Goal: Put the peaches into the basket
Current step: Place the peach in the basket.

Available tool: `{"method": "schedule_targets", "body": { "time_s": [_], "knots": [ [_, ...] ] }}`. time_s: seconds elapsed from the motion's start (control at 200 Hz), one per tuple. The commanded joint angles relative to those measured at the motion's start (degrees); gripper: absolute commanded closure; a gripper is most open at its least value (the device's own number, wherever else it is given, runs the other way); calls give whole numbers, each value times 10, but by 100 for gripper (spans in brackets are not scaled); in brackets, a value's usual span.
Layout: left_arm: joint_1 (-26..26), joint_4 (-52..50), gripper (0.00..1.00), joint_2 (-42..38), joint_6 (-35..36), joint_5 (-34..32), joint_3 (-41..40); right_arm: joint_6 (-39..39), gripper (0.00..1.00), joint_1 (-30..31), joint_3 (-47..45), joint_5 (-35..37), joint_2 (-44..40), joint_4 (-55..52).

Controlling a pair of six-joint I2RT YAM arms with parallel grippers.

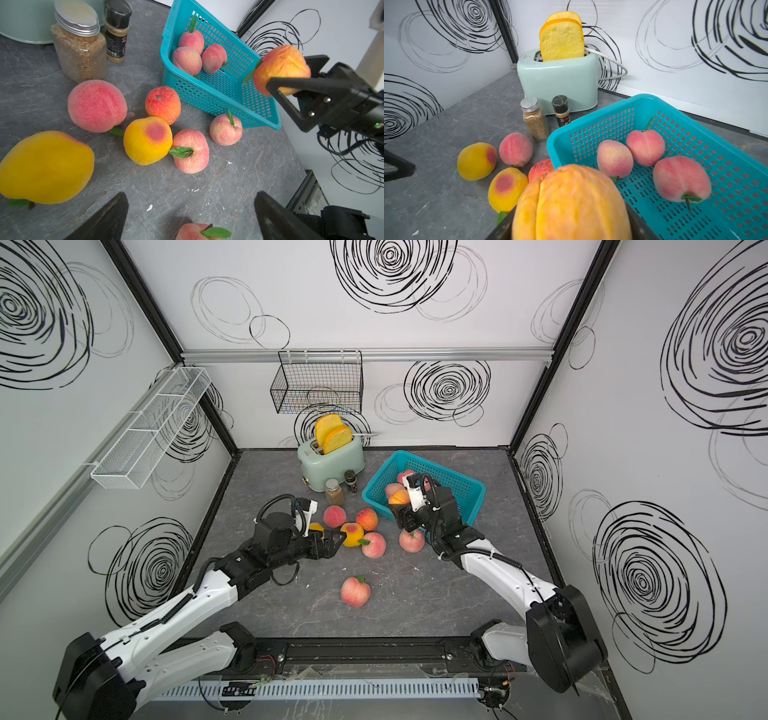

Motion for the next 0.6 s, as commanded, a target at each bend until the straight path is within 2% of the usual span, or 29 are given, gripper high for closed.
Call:
{"method": "schedule_targets", "body": {
  "time_s": [0.0, 0.395, 0.595],
  "knots": [
    [-10, 38, 2, 21, 11, -21, 25, -10, 28, -17, 29, -4, 18, -17],
    [-49, 91, 2, 105, 25, -38, 72, -12, 28, -104, 83, -28, 101, -6],
    [-54, 103, 1, 135, 32, -38, 98, -8, 28, -124, 111, -40, 149, -2]
  ]
}}
